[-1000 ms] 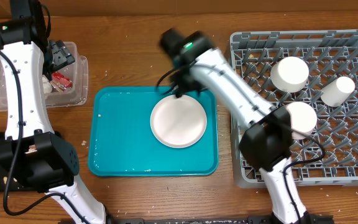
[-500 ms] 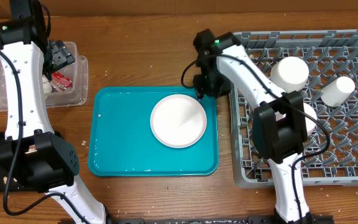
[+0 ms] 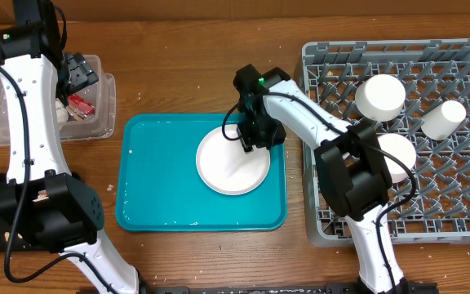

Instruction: Sort waste into correct bins and load items into the dishwasher

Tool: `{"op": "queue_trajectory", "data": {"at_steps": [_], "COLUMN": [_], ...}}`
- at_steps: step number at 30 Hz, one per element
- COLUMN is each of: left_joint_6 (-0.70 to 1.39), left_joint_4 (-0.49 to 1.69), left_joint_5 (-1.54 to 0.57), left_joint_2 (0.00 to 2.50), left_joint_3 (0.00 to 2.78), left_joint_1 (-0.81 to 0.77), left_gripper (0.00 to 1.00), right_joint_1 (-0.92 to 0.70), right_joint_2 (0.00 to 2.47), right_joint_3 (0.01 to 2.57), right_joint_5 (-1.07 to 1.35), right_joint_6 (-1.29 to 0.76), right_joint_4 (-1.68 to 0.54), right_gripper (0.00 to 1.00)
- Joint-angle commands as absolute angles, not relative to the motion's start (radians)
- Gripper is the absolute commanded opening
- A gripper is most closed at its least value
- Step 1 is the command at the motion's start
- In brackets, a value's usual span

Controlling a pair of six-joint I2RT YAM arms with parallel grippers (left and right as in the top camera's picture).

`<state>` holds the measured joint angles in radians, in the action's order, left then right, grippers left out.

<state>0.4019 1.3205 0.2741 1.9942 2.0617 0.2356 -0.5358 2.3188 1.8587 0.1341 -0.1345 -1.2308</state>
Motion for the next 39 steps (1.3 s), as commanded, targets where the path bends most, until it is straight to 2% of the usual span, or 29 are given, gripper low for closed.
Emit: {"op": "queue_trajectory", "data": {"at_steps": [1, 3, 6, 9, 18, 26, 34, 39], "left_joint_6": [0.419, 0.419, 0.419, 0.419, 0.419, 0.419, 0.419, 0.419], "left_joint_4": [1.323, 1.324, 1.324, 1.324, 1.323, 1.323, 1.323, 1.324], "left_joint_5": [0.288, 0.288, 0.287, 0.287, 0.287, 0.288, 0.287, 0.287], "left_joint_2": [1.969, 1.969, 1.969, 1.969, 1.969, 1.969, 1.969, 1.969], "left_joint_3": [2.076, 2.076, 2.076, 2.076, 2.076, 2.076, 2.076, 2.076], "left_joint_1": [0.231, 0.231, 0.231, 0.231, 0.231, 0.231, 0.231, 0.231], "left_gripper": [1.0, 1.0, 1.0, 1.0, 1.0, 1.0, 1.0, 1.0], "right_joint_1": [-0.534, -0.534, -0.533, -0.533, -0.501, -0.366, -0.159, -0.094], "right_joint_2": [2.32, 2.32, 2.32, 2.319, 2.27, 2.101, 1.981, 1.992], "right_joint_3": [1.827, 1.827, 1.827, 1.84, 2.08, 2.334, 2.357, 2.328], "right_joint_5": [0.106, 0.105, 0.099, 0.08, 0.059, -0.25, -0.551, -0.591], "right_joint_6": [-0.138, -0.15, -0.186, -0.257, -0.273, -0.365, -0.537, -0.555], "right_joint_4": [-1.216, -1.216, -1.216, -1.232, -1.436, -1.615, -1.69, -1.661], "right_gripper": [0.56, 0.46, 0.23, 0.04, 0.04, 0.04, 0.04, 0.04]}}
